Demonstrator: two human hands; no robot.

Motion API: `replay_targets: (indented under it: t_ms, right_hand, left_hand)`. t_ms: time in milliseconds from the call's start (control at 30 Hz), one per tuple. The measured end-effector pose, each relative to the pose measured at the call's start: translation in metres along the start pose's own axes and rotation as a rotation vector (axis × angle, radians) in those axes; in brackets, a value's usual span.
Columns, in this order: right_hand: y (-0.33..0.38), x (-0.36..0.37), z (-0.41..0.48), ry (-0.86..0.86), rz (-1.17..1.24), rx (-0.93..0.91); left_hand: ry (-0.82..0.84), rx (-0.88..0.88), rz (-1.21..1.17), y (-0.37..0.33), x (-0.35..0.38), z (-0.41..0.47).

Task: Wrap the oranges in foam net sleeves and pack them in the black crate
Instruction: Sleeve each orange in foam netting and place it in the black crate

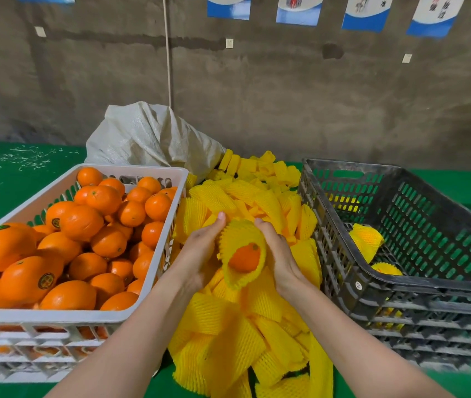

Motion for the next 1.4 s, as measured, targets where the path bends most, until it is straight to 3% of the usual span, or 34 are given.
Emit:
replay_targets:
  t_ms: [133, 200, 400, 467, 600, 700, 867, 1033, 1167, 1400]
  right_hand:
    - [0.006, 0.002, -0.007, 0.076, -0.343, -0.152]
    - [0.009, 0.003, -0.006, 0.087, -0.441, -0.212]
    - [0.013, -0.006, -0.003, -0.035, -0.600, -0.445]
    - [0.012, -0.003, -0.007, -0.038, -0.521, -0.443]
    - [0.005, 0.005, -0.006, -0.124, -0.229, -0.244]
    - [0.009, 0.006, -0.005, -0.227, -0.140, -0.345]
    - [0.015, 0.003, 0.000, -0.134, -0.028, -0.378]
    - [0.014, -0.002, 0.006, -0.089, -0.057, -0.376]
    - [0.010, -0.003, 0.004, -0.095, -0.039, -0.304]
    - [-0.002, 0.009, -0.011, 0.001, 0.164, 0.027]
  left_hand:
    - [0.010, -0.201, 0.062, -0.001, 0.008, -0.008]
    - [0.020, -0.181, 0.140, -0.001, 0.009, -0.006]
    - [0.072, -0.187, -0.138, 0.005, 0.008, -0.005]
    - [0.074, -0.158, -0.158, 0.007, 0.008, -0.003]
    - [-0.024, -0.087, -0.134, 0.008, 0.016, -0.001]
    - [0.048, -0.074, -0.200, 0.008, 0.022, -0.002]
    - [0.179, -0.130, -0.305, 0.007, 0.019, -0.003]
    - [0.256, -0.194, -0.216, 0.008, 0.024, -0.009]
    - [0.187, -0.130, -0.138, 0.005, 0.027, -0.011]
    - [-0.128, 0.234, -0.005, 0.002, 0.020, -0.010]
Point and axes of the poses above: each hand's wrist, its own z-axis towards the middle knuckle, its own x-axis out of the palm, y = z × x, the point moved 2 cm from there along z, towards the middle knuckle, and after that the axes turned 15 degrees about -x, right-handed, at the moved point
